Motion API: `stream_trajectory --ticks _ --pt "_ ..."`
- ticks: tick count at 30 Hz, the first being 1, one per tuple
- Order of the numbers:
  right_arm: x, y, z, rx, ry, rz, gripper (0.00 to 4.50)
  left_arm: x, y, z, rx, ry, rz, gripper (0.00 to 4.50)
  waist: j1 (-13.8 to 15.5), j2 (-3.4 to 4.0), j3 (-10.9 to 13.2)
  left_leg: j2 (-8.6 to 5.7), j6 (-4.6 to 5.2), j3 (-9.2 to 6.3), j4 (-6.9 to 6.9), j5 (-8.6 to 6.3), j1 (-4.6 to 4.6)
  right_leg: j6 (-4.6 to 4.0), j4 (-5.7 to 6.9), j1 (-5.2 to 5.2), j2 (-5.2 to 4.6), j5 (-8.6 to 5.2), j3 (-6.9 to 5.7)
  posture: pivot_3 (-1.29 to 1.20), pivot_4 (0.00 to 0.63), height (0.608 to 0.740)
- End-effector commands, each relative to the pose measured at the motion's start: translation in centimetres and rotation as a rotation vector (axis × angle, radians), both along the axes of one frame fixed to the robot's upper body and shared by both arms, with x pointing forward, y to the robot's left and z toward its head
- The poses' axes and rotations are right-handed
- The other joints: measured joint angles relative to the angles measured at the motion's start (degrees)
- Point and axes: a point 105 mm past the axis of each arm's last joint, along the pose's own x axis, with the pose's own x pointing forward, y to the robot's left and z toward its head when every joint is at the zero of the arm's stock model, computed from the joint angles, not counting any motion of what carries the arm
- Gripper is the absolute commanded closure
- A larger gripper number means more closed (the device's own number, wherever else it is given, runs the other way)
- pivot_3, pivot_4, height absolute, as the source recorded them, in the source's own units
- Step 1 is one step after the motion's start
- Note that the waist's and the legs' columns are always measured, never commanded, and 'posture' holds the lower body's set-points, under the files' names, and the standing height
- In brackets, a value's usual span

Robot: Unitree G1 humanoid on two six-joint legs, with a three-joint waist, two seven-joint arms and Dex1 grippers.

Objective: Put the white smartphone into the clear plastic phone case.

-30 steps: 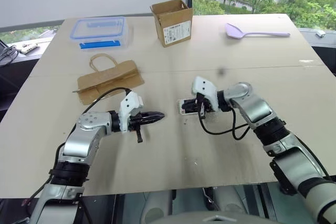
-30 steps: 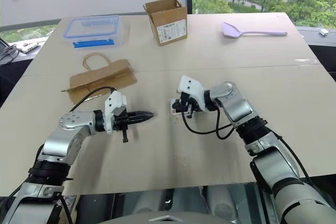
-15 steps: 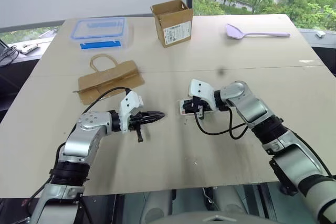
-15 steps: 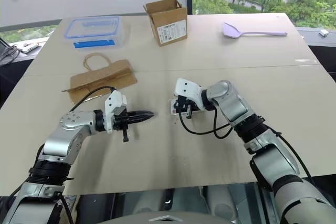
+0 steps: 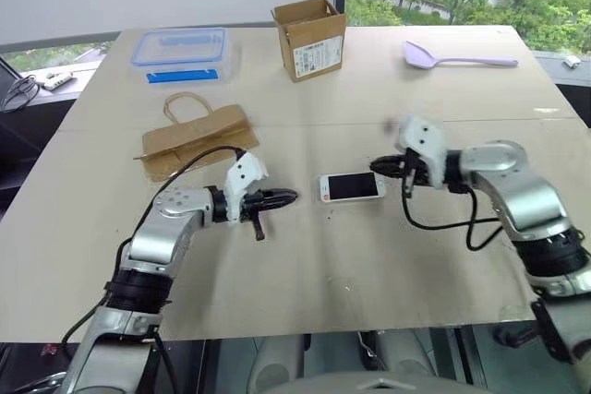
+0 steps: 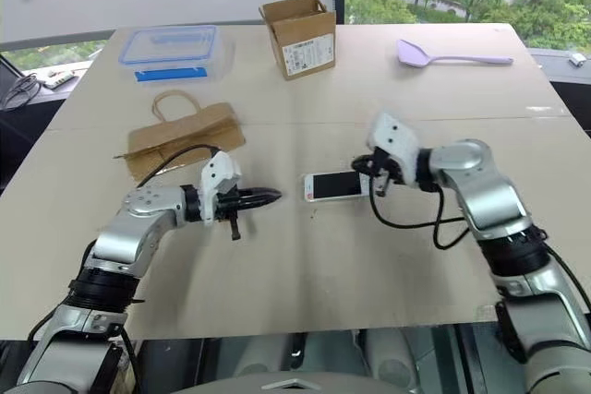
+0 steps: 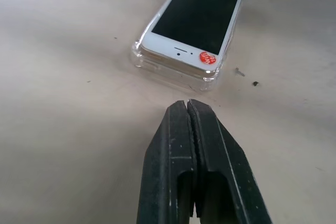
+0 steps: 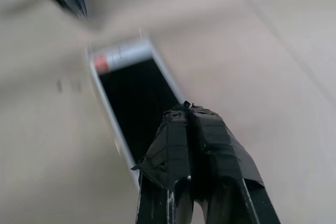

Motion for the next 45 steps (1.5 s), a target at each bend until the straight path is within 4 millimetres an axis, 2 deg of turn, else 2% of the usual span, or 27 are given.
stream_trajectory --ticks 1,5,11,20,25,30,34,39,45 --pt "-0.3 -0.5 1.2 0.002 -0.053 -0.024 4.43 0.4 -0.6 0.3 0.009 -0.034 -0.031 4.50 -0.22 0.00 0.00 0.02 0.00 0.02 0.00 0.00 0.00 0.00 0.01 -0.01 0.01 0.00 0.02 0.00 0.150 0.740" --pt "-0.2 -1.4 -0.2 -0.059 -0.049 -0.055 4.43 0.8 -1.3 0.0 0.032 -0.045 -0.065 4.50 -0.16 -0.01 0.00 0.03 0.00 0.01 0.00 0.00 -0.01 0.01 0.00 0.00 0.02 0.00 0.00 0.00 0.150 0.740" --pt "0.3 -1.1 -1.3 -0.129 -0.062 -0.049 4.43 1.1 -2.0 -0.1 0.029 -0.052 -0.086 4.50 -0.02 -0.01 0.01 0.02 0.00 0.02 0.00 0.00 -0.01 0.02 0.00 0.00 0.02 0.00 0.00 0.00 0.150 0.740" --pt "0.6 -1.0 -1.8 -0.163 -0.067 -0.035 4.43 1.1 -2.5 0.0 0.030 -0.062 -0.104 4.50 0.30 -0.01 0.01 0.01 0.00 0.01 0.01 0.00 -0.01 0.02 0.00 0.00 0.01 0.00 0.00 0.00 0.150 0.740" --pt "0.4 0.2 -1.6 -0.133 -0.072 0.001 4.43 1.4 -2.9 0.2 0.030 -0.068 -0.111 4.50 0.33 -0.01 0.01 0.01 0.00 0.02 0.01 0.00 -0.01 0.02 0.00 0.00 0.01 0.00 0.00 0.00 0.150 0.740" --pt "0.5 0.6 -1.5 -0.199 -0.122 0.051 4.43 1.6 -3.0 0.3 0.029 -0.070 -0.113 4.50 0.33 -0.01 0.01 0.00 0.00 0.01 0.01 0.00 -0.01 0.03 0.00 0.01 0.02 0.00 -0.01 0.00 0.150 0.740" --pt "0.4 2.5 -2.0 -0.263 -0.158 0.148 4.43 1.7 -2.9 0.1 0.032 -0.067 -0.112 4.50 0.21 -0.01 0.01 0.00 0.00 0.01 0.02 0.00 0.00 0.03 0.01 0.01 0.02 0.00 0.00 0.00 0.150 0.740" --pt "0.3 3.8 -2.8 -0.273 -0.159 0.203 4.43 1.7 -3.0 0.0 0.030 -0.069 -0.112 4.50 -0.05 -0.03 -0.01 0.02 0.00 0.01 0.02 0.00 0.06 0.03 0.03 0.03 0.05 0.00 0.00 0.00 0.150 0.740" --pt "0.0 3.7 -3.1 -0.263 -0.158 0.218 4.43 1.7 -2.7 -0.1 0.030 -0.067 -0.104 4.50 -0.52 -0.03 -0.02 0.05 0.00 0.00 0.05 0.01 0.11 0.08 0.11 0.06 0.08 -0.03 0.00 0.00 0.150 0.740"
